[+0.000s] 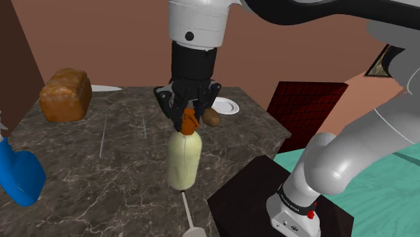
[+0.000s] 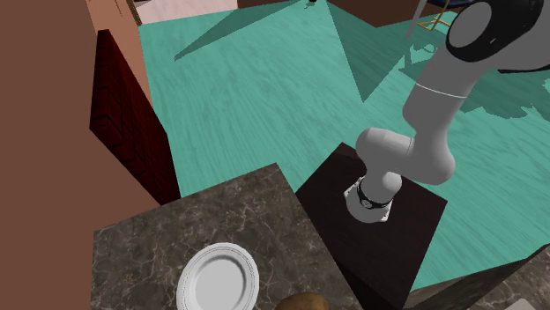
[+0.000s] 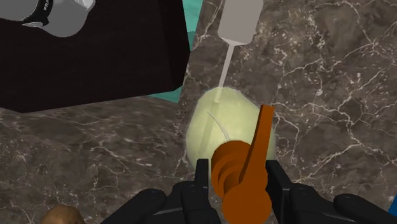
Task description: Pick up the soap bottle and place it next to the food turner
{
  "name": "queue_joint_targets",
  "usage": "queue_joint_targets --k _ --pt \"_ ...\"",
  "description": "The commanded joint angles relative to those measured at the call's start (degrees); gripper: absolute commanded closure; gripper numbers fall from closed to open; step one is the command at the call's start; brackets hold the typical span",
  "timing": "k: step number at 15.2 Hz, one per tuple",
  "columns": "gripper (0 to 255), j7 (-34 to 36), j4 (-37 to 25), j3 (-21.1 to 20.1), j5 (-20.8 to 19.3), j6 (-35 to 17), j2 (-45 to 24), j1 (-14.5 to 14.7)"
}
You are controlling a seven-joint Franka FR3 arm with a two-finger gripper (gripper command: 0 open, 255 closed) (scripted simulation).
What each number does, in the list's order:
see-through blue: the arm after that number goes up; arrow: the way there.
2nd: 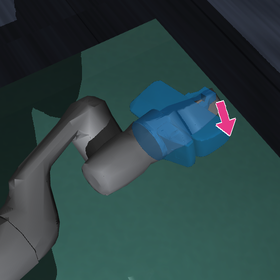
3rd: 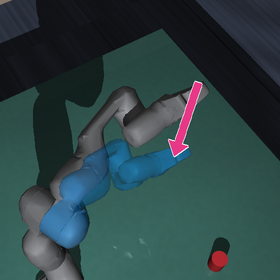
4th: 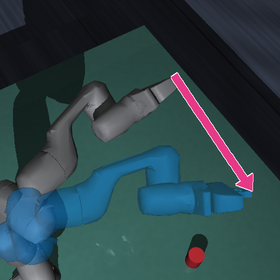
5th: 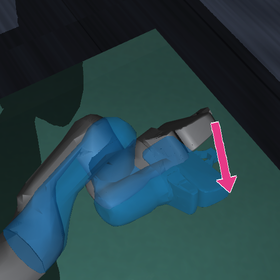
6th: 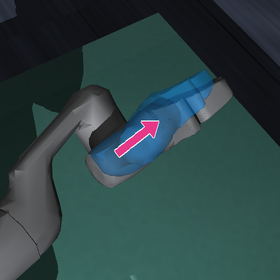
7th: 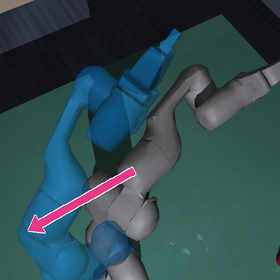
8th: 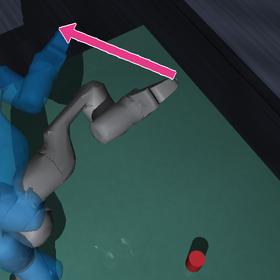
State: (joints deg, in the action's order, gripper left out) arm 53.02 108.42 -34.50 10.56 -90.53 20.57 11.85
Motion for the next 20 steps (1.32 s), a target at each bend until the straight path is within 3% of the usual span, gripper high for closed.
queue_joint_targets --k 1,7,12,20 --pt "255 4.0 -3.3 -3.2 -0.9 0.0 -3.3 0.2" --pt "255 16.7 -14.6 -13.0 -8.2 0.3 -16.5 1.7" --pt "255 27.8 -26.0 -18.1 -18.9 3.0 -30.5 8.3" --pt "255 26.9 -17.8 -17.6 -17.1 -3.9 -28.3 6.9"
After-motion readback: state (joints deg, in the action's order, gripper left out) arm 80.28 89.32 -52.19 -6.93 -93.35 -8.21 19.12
